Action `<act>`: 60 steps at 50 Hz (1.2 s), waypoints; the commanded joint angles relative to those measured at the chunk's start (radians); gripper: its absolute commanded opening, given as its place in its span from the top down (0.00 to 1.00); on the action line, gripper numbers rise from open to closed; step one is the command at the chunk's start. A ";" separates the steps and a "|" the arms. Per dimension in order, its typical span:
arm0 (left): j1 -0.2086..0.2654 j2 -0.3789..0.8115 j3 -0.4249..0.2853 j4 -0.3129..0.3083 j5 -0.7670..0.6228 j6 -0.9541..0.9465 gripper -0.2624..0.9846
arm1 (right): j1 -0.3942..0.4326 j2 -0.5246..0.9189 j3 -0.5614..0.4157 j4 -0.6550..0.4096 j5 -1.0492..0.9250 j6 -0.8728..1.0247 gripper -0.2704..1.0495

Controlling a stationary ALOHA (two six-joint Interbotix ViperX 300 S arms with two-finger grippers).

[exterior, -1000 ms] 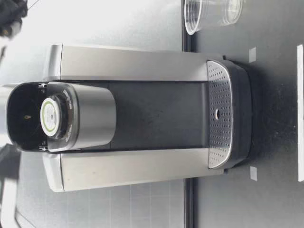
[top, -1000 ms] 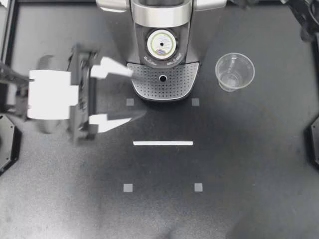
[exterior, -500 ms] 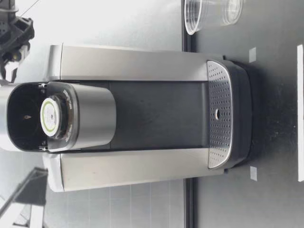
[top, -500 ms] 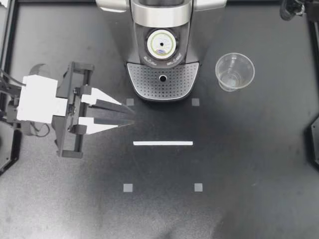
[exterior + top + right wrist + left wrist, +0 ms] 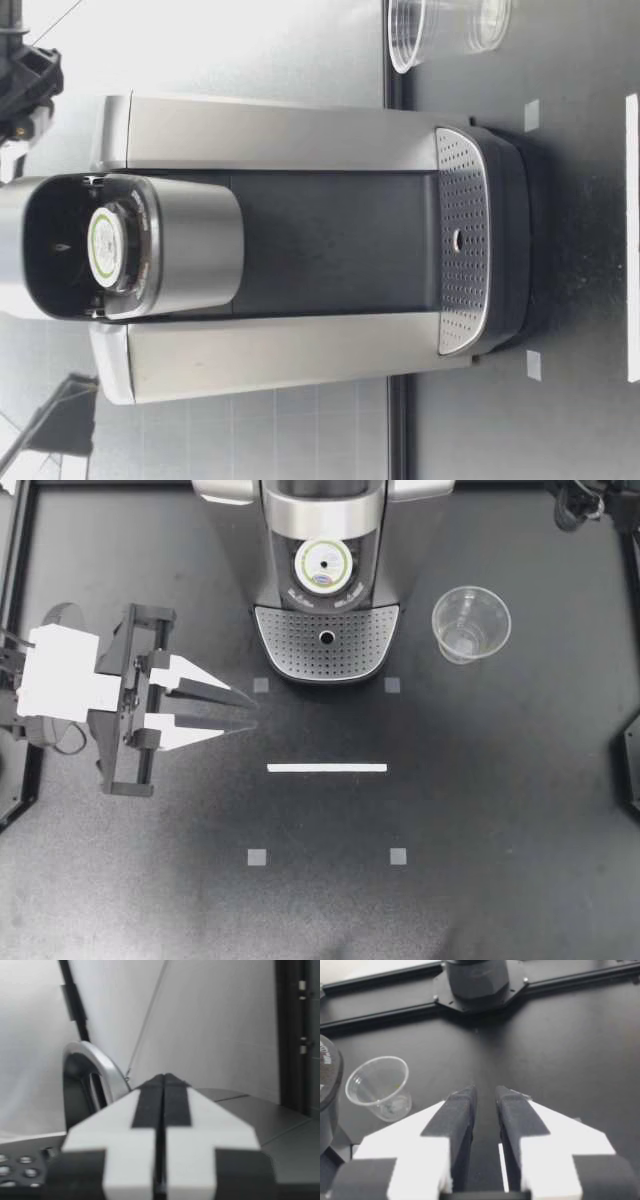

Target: Place the coffee capsule inside the capsule container, then place the cup onto the center of the cup tray, then push the 'Hot Water' and 'Travel Mug' buttons.

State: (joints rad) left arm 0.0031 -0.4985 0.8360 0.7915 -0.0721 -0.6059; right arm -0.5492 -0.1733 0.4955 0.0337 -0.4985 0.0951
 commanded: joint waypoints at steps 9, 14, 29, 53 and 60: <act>0.003 -0.017 0.000 -0.003 -0.018 0.000 0.61 | 0.109 -0.087 0.054 -0.005 -0.002 0.003 0.75; 0.003 -0.017 0.000 -0.003 -0.026 -0.002 0.61 | 0.146 -0.107 0.080 -0.005 -0.002 0.003 0.75; 0.003 -0.017 0.005 -0.006 -0.046 -0.002 0.61 | 0.219 -0.120 0.150 -0.003 0.005 0.028 0.75; 0.003 -0.015 0.014 -0.015 -0.057 0.000 0.61 | 0.253 -0.127 0.273 -0.002 0.002 0.120 0.75; 0.003 -0.014 0.014 -0.015 -0.058 -0.002 0.61 | 0.247 -0.190 0.302 0.011 0.021 0.126 0.75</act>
State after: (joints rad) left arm 0.0046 -0.5016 0.8621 0.7793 -0.1212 -0.6059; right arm -0.3007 -0.3191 0.7946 0.0337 -0.4832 0.2194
